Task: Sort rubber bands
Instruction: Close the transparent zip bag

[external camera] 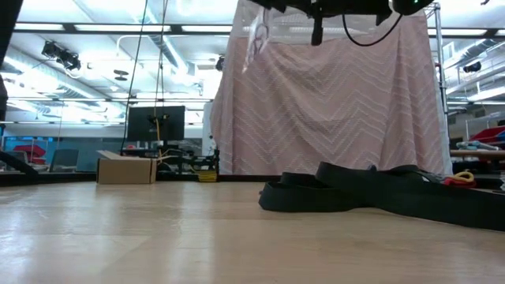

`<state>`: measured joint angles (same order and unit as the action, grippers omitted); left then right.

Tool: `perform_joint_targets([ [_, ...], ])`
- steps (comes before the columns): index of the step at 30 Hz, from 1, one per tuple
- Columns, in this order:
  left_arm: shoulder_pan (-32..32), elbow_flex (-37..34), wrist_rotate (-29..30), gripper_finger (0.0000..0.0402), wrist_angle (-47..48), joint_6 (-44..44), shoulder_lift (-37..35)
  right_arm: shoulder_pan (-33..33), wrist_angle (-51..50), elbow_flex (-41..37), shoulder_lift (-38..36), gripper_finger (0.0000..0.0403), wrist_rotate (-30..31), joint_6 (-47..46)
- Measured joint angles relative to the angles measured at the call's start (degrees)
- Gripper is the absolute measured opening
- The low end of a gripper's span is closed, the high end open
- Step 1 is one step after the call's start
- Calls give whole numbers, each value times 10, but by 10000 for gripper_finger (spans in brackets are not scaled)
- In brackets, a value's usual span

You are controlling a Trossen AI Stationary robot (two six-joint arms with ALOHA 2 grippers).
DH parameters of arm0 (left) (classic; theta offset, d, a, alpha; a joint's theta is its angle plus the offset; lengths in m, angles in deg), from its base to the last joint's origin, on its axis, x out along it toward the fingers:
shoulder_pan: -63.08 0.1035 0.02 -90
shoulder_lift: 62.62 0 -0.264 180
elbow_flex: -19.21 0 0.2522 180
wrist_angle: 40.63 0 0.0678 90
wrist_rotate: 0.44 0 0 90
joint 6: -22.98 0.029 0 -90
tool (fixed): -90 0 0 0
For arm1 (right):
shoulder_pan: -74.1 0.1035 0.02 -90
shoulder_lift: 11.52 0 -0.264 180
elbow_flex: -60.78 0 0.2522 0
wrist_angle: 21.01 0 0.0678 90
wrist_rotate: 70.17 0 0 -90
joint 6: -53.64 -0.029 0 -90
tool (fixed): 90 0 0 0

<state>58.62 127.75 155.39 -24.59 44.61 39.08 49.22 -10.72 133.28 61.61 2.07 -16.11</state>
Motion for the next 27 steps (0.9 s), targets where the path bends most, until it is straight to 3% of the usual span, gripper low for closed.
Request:
perform_joint_targets([
  [14, -43, 3, 30, 168, -61, 70, 7, -8, 15, 0, 0, 6, 0, -7],
  [27, -11, 3, 33, 168, -57, 143, 7, 20, 20, 0, 0, 7, 0, -11],
])
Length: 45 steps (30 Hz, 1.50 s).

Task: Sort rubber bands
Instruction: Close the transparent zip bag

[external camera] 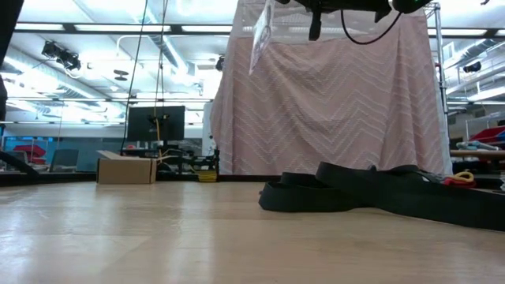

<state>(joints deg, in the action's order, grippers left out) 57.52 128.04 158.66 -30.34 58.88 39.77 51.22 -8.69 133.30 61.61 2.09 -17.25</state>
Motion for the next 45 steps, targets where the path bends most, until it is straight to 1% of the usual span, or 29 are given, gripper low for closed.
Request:
perform_joint_targets([
  [5, 7, 0, 0, 166, 2, 1, 0, 8, 0, 0, 0, 7, 4, 2],
  [8, 7, 0, 19, 152, 2, 1, 0, 11, 0, 0, 0, 7, 4, 5],
  [11, 7, 1, 31, 109, 2, 1, 0, 11, 0, 0, 0, 7, 6, 7],
  [14, 7, 13, 32, 35, 3, -5, 0, 11, 0, 0, 0, 7, 6, 15],
  [15, 7, 18, 30, 18, 2, -15, 0, 11, 0, 0, 0, 7, 6, 17],
  [19, 7, 42, 19, 5, 14, -49, 0, 11, -1, 0, 0, 13, 4, 37],
  [22, 7, 62, -3, 3, 41, -55, -1, 11, 0, 1, -1, 31, -18, 121],
  [24, 7, 69, -13, 3, 83, -94, -1, 10, -4, 1, -1, 51, -46, 167],
  [27, 7, 82, -34, 2, 180, -182, -1, 9, -12, 0, 0, 88, -85, 241],
  [29, 7, 94, -60, 2, 245, -241, -2, 9, -19, -1, 0, 115, -114, 298],
  [31, 6, 107, -85, 2, 300, -286, -2, 3, -32, -1, 0, 143, -155, 358],
  [34, 6, 132, -125, 1, 393, -337, -3, -3, -55, -1, -1, 177, -211, 445],
  [36, 6, 154, -155, 1, 449, -369, -3, -6, -58, 0, -2, 194, -242, 487],
  [38, 8, 180, -184, 1, 502, -393, -4, -6, -65, 2, -2, 204, -267, 527],
  [40, 12, 202, -223, 1, 541, -407, -5, -3, -99, 10, -4, 208, -283, 568],
  [43, 17, 230, -275, 1, 598, -424, -6, 9, -186, 33, -6, 206, -278, 644],
  [45, 23, 249, -320, 1, 630, -426, -5, 15, -260, 52, -6, 202, -257, 706],
])
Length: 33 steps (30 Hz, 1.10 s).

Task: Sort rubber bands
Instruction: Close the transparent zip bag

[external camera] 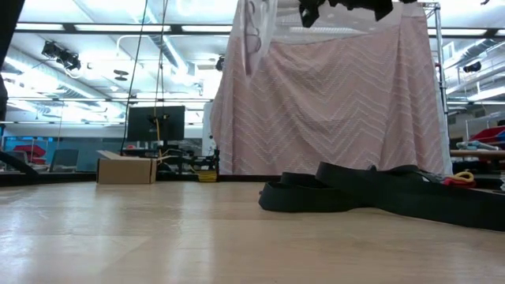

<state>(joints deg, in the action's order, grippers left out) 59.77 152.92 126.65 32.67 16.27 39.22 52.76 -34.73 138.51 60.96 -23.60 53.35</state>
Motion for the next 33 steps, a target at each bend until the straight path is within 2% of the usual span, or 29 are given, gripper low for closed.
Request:
perform_joint_targets([
  [4, 19, 35, -144, 0, 22, -6, 0, 12, -106, 43, -1, 196, 60, 125],
  [7, 31, 47, -239, 0, 18, -3, 0, 20, -140, 66, -1, 196, 91, 175],
  [15, 55, 55, -387, 0, -5, 4, 0, 22, -139, 76, -1, 191, 112, 186],
  [21, 60, 55, -385, 0, -13, 21, 0, 21, -140, 76, -1, 170, 52, 159],
  [23, 66, 55, -385, 0, -17, 22, 0, 26, -143, 76, -1, 137, 50, 131],
  [27, 75, 55, -380, 0, -28, 30, 0, 30, -145, 76, -1, 26, 45, 77],
  [33, 79, 55, -342, 13, -35, 22, 0, 20, -173, 76, -1, 1, 75, 44],
])
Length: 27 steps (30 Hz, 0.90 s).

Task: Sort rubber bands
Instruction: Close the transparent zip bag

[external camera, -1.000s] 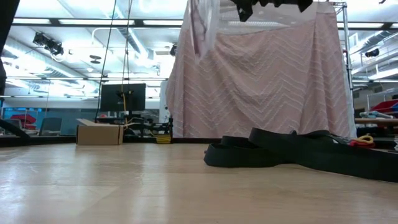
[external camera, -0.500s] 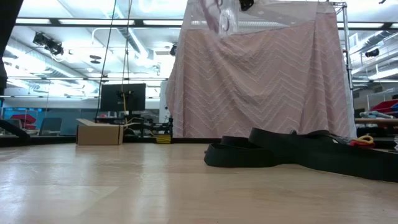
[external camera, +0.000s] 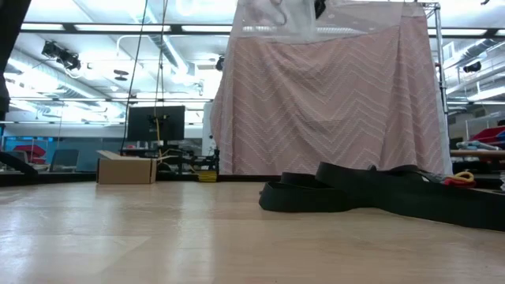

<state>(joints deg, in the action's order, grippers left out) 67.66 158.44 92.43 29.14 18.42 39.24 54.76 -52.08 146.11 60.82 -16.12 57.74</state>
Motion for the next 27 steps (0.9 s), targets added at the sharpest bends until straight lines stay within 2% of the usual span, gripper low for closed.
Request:
perform_joint_targets([
  [7, 0, 0, -6, 83, -1, -22, 1, -12, -85, 0, 0, 0, 4, 22],
  [12, 0, 0, -6, 130, -5, -33, 4, -10, -96, 0, 0, 0, 2, 31],
  [17, 0, -1, -12, 155, -10, -36, 25, -9, -95, 0, 0, 0, -2, 31],
  [20, 0, -2, -26, 160, -33, -36, 38, -9, -96, 0, 0, 0, -8, 31],
  [23, 0, -2, -14, 154, -55, -37, 45, -9, -100, 0, 0, 0, -11, 31],
  [25, 0, -2, -2, 133, -54, -39, 45, -9, -104, 0, 0, 0, -13, 31],
  [27, 0, -1, 8, 92, -48, -39, 44, -11, -106, 0, 0, 0, -13, 31],
])
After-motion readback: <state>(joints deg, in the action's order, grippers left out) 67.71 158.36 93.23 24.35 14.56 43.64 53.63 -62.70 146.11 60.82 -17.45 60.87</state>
